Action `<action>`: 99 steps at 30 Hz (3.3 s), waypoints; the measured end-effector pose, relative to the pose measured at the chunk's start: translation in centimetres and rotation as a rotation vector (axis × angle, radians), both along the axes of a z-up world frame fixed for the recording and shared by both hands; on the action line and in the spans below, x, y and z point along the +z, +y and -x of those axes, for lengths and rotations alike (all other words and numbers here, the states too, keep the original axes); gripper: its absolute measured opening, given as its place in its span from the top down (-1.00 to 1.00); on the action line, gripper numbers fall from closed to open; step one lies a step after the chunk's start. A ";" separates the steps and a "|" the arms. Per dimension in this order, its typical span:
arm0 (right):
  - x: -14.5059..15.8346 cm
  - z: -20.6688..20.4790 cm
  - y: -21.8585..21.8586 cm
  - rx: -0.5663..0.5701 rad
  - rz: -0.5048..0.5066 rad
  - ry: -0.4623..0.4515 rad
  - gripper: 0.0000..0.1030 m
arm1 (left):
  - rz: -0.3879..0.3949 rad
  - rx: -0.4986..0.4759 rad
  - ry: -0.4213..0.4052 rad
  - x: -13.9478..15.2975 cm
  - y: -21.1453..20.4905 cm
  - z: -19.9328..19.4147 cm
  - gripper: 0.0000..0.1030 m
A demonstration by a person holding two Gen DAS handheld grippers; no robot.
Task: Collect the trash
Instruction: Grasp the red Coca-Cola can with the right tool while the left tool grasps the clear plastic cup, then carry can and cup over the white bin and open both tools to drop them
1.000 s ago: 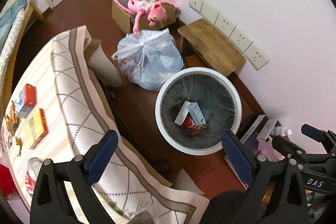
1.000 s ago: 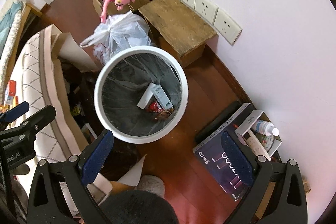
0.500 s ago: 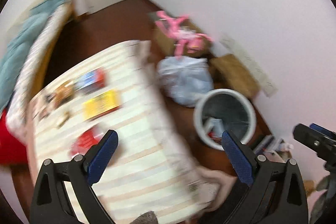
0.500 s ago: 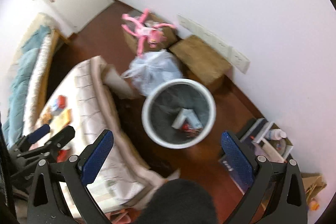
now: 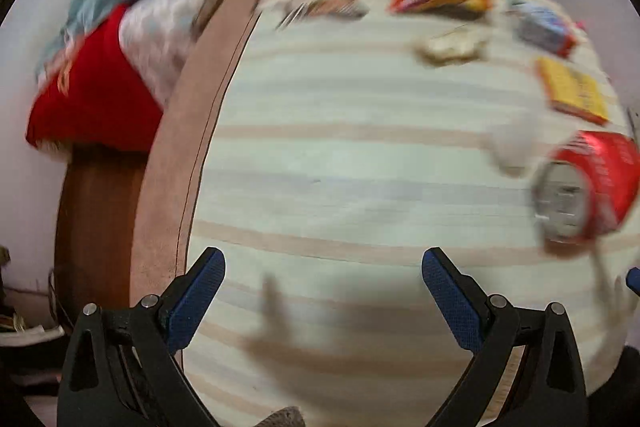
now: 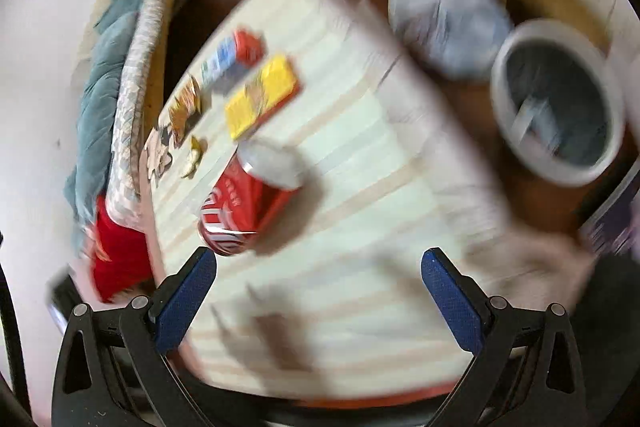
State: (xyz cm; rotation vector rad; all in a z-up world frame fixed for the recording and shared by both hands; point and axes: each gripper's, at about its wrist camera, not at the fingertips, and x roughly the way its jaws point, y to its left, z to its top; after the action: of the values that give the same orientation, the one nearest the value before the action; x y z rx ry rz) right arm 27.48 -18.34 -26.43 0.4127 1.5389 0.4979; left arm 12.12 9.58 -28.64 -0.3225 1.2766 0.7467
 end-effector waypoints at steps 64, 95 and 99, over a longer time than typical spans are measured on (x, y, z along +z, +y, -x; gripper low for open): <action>5.2 -1.5 7.0 0.253 0.150 -0.271 0.15 | -0.001 -0.268 -0.289 10.3 -5.5 -4.9 0.68; 1.6 -15.4 -28.0 -0.023 0.334 -0.164 0.15 | 0.190 -0.824 -0.055 2.5 -36.8 -28.2 0.68; -4.0 -17.6 -30.6 -0.045 0.335 -0.041 0.15 | 0.278 -0.837 0.082 -2.6 -38.7 -31.0 0.67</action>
State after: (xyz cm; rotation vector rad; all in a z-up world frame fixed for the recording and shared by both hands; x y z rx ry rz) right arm 45.09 -48.98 -30.48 0.1763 1.5354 0.2053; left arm 43.14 -29.09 -31.26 0.0391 1.4347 -0.1324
